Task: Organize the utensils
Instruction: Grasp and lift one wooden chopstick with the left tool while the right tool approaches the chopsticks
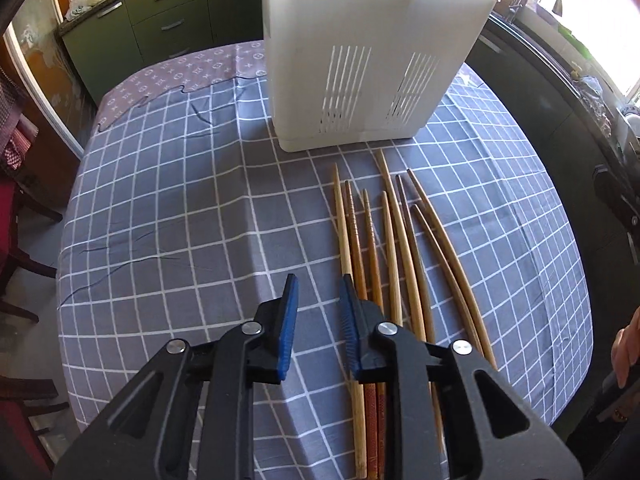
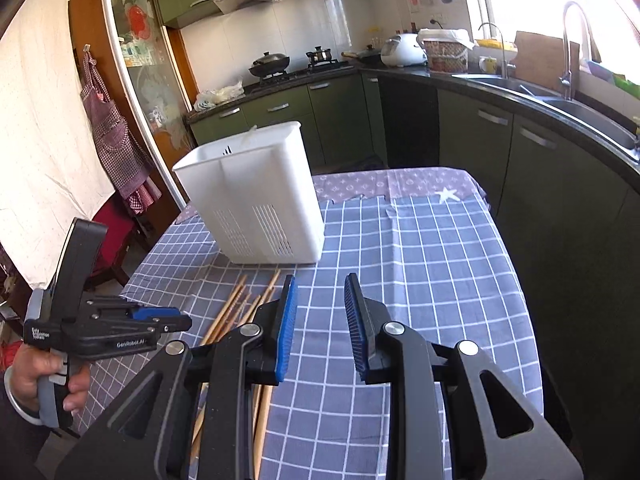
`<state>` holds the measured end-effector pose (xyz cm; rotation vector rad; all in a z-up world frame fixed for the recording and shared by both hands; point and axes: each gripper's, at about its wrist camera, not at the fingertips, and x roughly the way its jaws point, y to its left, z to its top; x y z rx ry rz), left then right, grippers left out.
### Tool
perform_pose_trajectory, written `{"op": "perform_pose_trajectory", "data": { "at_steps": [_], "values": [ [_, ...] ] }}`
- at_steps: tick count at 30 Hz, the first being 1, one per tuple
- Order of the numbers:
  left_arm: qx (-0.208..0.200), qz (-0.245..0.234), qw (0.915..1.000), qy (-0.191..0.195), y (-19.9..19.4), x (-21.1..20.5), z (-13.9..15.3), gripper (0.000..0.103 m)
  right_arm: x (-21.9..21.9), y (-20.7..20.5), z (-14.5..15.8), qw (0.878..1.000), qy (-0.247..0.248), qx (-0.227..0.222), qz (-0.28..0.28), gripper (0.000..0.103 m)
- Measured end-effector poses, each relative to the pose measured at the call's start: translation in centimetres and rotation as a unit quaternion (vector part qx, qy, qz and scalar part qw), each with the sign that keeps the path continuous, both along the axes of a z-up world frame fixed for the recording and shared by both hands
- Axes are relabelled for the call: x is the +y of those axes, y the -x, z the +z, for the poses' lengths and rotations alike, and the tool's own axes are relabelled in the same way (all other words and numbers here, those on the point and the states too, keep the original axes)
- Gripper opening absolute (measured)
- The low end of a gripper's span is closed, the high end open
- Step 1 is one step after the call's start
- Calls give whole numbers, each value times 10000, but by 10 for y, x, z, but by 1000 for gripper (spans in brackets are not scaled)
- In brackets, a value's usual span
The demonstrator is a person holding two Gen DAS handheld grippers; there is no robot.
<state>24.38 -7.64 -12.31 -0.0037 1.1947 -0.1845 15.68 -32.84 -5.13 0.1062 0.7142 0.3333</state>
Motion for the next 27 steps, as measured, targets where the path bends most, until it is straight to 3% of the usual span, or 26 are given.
{"op": "perform_pose_trajectory", "data": {
  "at_steps": [5,7,27],
  "values": [
    [234,-13,9995,-194,-15,-7,-13,15,-7,2,-10,9998,-80,178,0,25],
    [269,-29,9993,-274,-18,-9,-15,15,-8,2,-11,9997,-92,213,17,30],
    [368,-277,9986,-250,-28,-25,-14,15,4,-7,-19,9988,-33,476,141,31]
  ]
}}
